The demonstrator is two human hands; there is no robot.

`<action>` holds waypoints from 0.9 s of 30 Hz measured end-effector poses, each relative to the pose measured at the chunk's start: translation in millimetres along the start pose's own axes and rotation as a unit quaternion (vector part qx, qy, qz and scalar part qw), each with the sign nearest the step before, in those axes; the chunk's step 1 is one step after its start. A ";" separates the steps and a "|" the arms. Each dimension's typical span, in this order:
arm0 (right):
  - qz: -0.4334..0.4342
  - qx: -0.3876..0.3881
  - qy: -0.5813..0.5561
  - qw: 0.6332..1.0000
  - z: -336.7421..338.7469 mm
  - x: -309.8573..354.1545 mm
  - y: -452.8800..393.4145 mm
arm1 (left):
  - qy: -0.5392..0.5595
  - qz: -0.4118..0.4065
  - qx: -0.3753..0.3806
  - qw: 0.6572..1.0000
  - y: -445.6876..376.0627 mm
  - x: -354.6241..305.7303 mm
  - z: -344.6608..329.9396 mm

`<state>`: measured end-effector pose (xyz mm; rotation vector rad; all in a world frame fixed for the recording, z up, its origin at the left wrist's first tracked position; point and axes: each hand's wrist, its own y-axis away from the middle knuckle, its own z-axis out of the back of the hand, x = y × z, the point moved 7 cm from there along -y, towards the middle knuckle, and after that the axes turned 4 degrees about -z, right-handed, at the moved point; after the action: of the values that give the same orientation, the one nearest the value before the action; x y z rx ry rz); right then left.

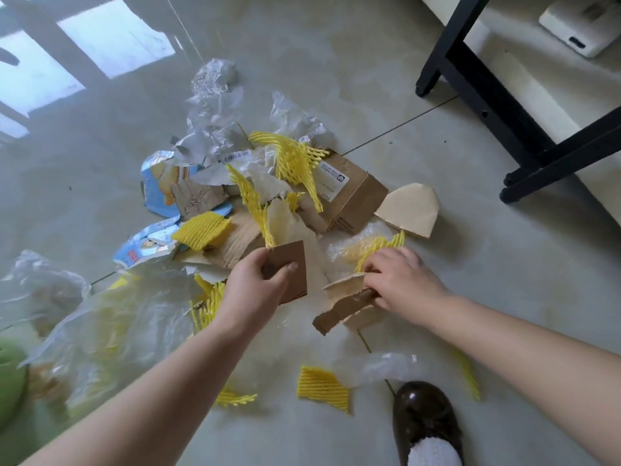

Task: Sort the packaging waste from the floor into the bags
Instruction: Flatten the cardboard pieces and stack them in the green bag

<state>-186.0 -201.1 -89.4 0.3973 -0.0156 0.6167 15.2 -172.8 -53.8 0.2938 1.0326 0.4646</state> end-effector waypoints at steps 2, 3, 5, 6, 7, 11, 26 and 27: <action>0.018 -0.030 -0.011 0.999 5.5 4.8 -0.5 | -0.021 -0.013 -0.009 1.000 -0.3 0.7 15.5; 0.020 -0.032 -0.020 0.999 6.7 7.2 1.1 | -0.029 -0.020 -0.014 0.999 -1.8 -0.4 24.2; 0.017 -0.015 -0.042 0.999 1.3 7.8 4.5 | -0.036 -0.032 -0.027 0.998 -6.9 -2.8 39.7; 0.014 0.011 -0.058 0.998 -4.6 7.8 5.8 | -0.040 -0.036 -0.032 0.998 -9.0 -4.2 45.7; 0.012 0.041 -0.070 0.997 -9.6 8.0 6.1 | -0.046 -0.039 -0.035 0.998 -10.3 -4.6 50.0; 0.026 0.126 -0.018 0.992 -21.3 11.8 4.1 | -0.120 -0.071 -0.011 0.990 -12.3 -2.4 55.4; 0.047 0.121 0.071 0.989 -30.4 24.3 8.9 | -0.548 -0.192 0.164 0.797 -41.0 15.9 40.2; 0.047 0.118 0.079 0.989 -32.5 22.8 8.6 | -0.551 -0.195 0.159 0.796 -42.5 18.3 38.5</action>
<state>-175.6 -170.1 -113.3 0.5785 0.1930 0.7453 66.4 -201.1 -67.7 0.5465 -0.0188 -0.2885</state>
